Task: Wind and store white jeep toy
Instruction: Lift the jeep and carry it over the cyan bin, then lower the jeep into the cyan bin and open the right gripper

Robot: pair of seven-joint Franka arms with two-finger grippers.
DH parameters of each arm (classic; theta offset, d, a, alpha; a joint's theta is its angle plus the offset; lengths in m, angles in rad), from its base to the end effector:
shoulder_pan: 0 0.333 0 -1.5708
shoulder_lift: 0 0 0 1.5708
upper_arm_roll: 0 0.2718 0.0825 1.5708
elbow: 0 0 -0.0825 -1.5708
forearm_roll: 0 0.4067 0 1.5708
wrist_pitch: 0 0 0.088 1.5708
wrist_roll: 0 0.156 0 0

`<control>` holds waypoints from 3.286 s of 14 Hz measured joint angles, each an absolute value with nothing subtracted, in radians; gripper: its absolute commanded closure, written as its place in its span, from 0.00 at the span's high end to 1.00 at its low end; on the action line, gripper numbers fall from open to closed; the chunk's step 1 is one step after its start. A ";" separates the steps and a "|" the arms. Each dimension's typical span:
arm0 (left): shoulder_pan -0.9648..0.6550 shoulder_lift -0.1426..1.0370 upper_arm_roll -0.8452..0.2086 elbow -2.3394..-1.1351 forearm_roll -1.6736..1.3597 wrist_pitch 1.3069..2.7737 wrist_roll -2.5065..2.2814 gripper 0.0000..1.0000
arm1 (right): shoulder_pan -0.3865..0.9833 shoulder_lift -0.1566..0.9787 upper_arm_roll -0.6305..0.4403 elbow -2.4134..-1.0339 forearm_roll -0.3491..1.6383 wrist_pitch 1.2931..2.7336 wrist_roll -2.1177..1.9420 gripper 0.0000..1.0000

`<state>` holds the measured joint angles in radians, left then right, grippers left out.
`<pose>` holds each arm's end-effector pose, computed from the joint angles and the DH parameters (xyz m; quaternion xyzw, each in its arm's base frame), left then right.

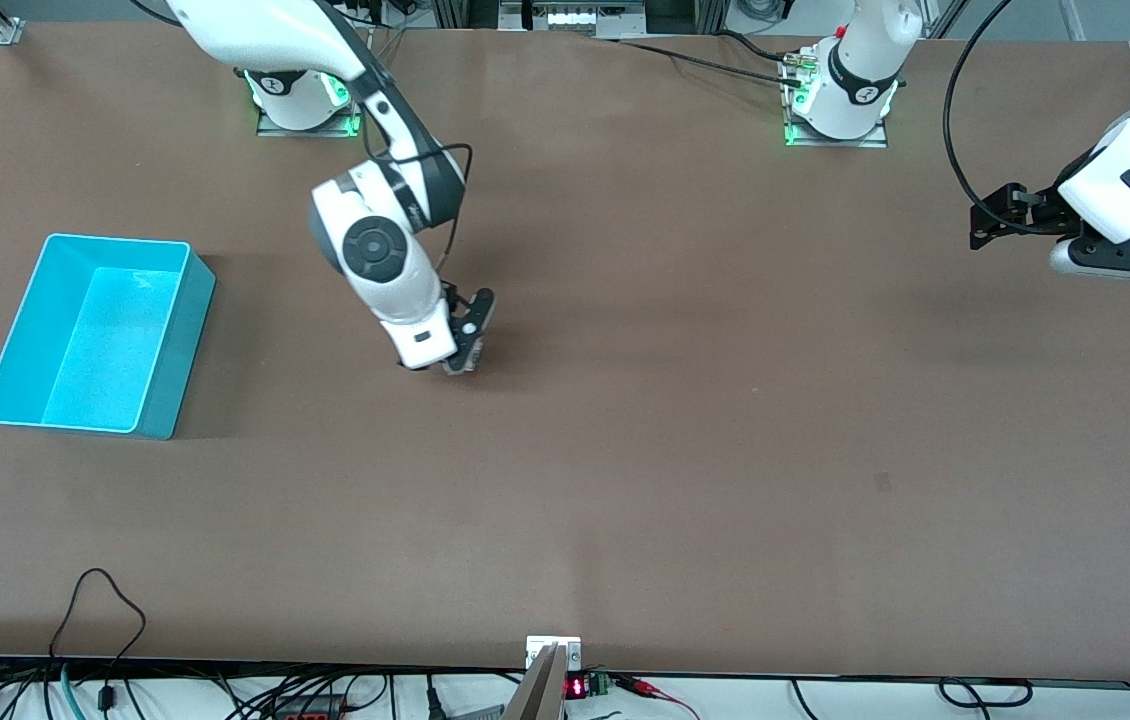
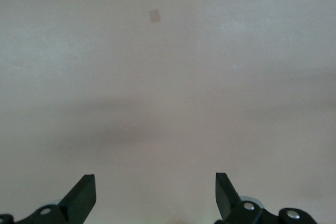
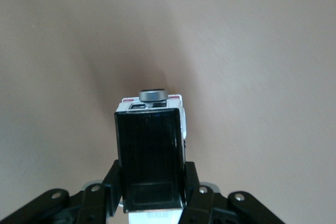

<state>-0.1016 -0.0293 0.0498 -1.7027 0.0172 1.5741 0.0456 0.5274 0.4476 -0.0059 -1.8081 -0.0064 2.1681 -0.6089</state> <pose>0.5590 -0.0261 0.4836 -0.9975 0.0491 0.0496 0.0080 0.5493 0.3150 0.1858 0.8425 0.5369 -0.0439 0.0019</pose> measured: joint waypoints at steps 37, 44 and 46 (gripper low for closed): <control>-0.104 -0.029 0.050 -1.703 0.016 1.559 0.046 1.00 | 0.285 0.390 -0.640 -2.219 0.137 2.390 -0.426 0.09; -0.104 -0.029 0.050 -1.703 0.016 1.546 0.046 1.00 | 0.286 0.421 -0.632 -2.205 0.188 2.407 -0.478 1.00; -0.104 -0.029 0.050 -1.703 0.016 1.545 0.046 1.00 | 0.286 0.413 -0.632 -2.189 0.191 2.409 -0.511 1.00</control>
<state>-0.1035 -0.0293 0.0503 -1.7027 0.0163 1.5455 0.0456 0.2856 0.4125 -0.6319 -2.1895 0.1915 2.4087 -0.5110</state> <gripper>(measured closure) 0.000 0.097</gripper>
